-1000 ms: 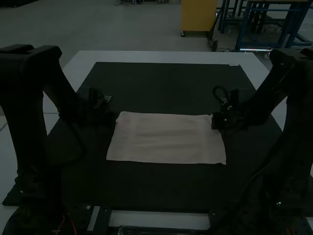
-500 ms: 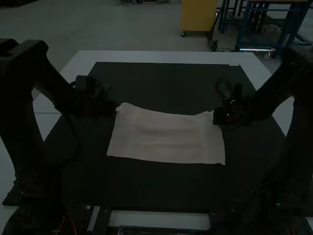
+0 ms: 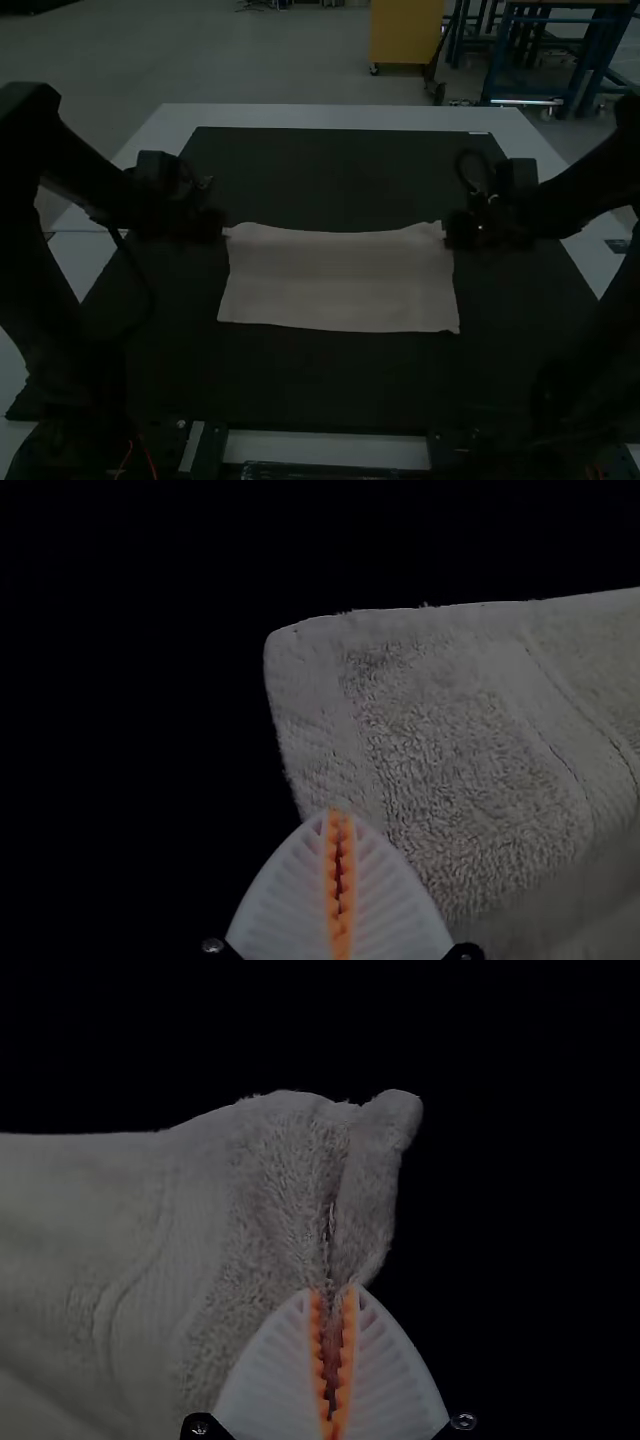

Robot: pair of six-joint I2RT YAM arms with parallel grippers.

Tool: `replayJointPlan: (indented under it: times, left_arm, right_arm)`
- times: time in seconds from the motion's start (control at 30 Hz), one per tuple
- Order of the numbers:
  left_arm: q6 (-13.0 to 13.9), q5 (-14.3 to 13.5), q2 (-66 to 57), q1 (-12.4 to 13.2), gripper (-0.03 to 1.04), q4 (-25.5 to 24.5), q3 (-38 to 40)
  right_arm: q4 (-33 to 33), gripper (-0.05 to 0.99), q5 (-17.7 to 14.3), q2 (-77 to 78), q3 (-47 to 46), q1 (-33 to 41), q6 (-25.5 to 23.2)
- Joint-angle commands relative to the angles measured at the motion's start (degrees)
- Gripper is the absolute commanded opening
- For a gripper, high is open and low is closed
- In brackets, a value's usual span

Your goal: Fold the towel.

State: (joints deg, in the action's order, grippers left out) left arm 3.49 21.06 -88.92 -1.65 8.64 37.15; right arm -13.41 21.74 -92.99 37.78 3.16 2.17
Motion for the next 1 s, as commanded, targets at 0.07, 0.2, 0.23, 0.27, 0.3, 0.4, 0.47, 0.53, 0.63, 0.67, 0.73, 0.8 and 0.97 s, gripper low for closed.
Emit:
replayJointPlan:
  times: [0.07,0.2,0.23,0.27,0.3,0.4,0.47,0.53,0.63,0.67,0.73,0.8,0.97]
  left_arm:
    - [1.9,-0.1,5.6,0.4,0.02,-1.8,-2.6]
    - [1.5,-0.1,9.6,-0.1,0.02,-3.2,-5.3]
    - [1.3,-0.1,10.5,-0.3,0.02,-3.6,-5.9]
    - [1.3,-0.1,11.3,-0.5,0.02,-4.6,-6.6]
    - [1.3,-0.2,12.1,-0.8,0.02,-5.6,-7.0]
    - [1.2,-0.7,14.0,-1.3,0.02,-8.3,-7.9]
    - [1.2,-1.0,15.3,-1.4,0.02,-9.5,-8.3]
    - [1.2,-1.0,16.2,-1.4,0.02,-10.6,-8.6]
    - [1.2,-1.2,17.2,-1.4,0.02,-12.0,-8.9]
    - [1.1,-1.3,17.5,-1.4,0.02,-12.3,-9.2]
    - [1.1,-1.6,18.2,-1.5,0.02,-12.7,-9.4]
    - [1.2,-1.7,18.6,-1.5,0.02,-13.5,-9.5]
    - [2.7,-2.5,18.9,-1.5,0.02,-16.1,-9.2]
  right_arm:
    - [1.9,-0.02,1.2,6.3,-2.4,-3.3,1.3]
    - [5.1,-0.02,1.9,9.7,-4.6,-3.8,2.4]
    - [6.0,-0.02,2.0,10.5,-5.1,-3.9,2.7]
    - [6.6,-0.02,2.2,11.2,-5.5,-3.9,2.8]
    - [7.4,-0.02,2.3,11.8,-6.0,-3.9,3.0]
    - [10.5,-0.02,2.6,13.7,-6.7,-3.6,3.7]
    - [12.4,-0.02,2.8,15.1,-7.1,-3.9,4.2]
    - [14.0,-0.02,3.0,16.6,-7.5,-3.9,4.3]
    - [15.9,-0.02,3.5,18.6,-8.4,-3.9,4.4]
    - [16.7,-0.02,3.5,19.2,-8.8,-3.9,4.4]
    - [18.0,-0.02,3.7,20.4,-9.6,-4.0,4.4]
    - [19.0,-0.02,3.8,21.4,-10.3,-3.9,4.4]
    - [21.4,-0.02,3.8,23.7,-10.6,-4.2,4.2]
